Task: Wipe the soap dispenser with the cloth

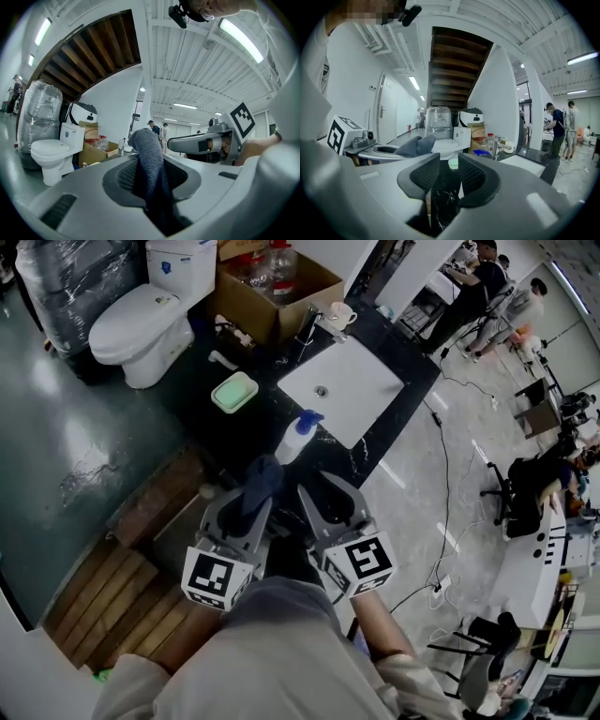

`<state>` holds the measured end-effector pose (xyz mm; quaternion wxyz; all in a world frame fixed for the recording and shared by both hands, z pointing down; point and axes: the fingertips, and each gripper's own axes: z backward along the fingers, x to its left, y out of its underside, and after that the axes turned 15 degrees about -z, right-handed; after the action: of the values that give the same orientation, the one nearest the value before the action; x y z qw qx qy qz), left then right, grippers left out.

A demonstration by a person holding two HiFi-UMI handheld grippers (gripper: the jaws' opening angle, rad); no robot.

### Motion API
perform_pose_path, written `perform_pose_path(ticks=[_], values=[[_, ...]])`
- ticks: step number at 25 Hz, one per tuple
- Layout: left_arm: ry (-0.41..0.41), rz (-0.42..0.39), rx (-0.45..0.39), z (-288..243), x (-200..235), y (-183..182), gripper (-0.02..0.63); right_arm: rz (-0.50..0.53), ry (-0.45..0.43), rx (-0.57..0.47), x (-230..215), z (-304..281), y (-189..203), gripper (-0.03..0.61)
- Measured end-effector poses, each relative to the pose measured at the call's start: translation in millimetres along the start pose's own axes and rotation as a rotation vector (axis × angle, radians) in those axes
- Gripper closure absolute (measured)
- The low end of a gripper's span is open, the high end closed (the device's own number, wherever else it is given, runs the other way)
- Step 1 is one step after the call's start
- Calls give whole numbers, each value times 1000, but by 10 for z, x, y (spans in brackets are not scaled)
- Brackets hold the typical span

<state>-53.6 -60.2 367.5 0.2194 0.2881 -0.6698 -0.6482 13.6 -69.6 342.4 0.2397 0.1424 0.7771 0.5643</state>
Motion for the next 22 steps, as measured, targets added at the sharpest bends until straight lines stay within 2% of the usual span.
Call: perform_pose_path(ticks=[4, 10, 14, 18, 22], values=[[-7, 8, 15, -88, 57, 56, 523, -8, 25, 23, -237, -167, 27, 460], [-18, 10, 37, -235, 75, 148, 523, -11, 17, 32, -470, -437, 46, 448], [-28, 18, 62, -369, 62, 210, 523, -52, 16, 31, -689, -583, 109, 428], [-47, 30, 81, -505, 86, 230, 523, -77, -26, 49, -855, -772, 147, 405], [-89, 29, 102, -669, 150, 267, 523, -65, -105, 73, -942, -979, 163, 393]])
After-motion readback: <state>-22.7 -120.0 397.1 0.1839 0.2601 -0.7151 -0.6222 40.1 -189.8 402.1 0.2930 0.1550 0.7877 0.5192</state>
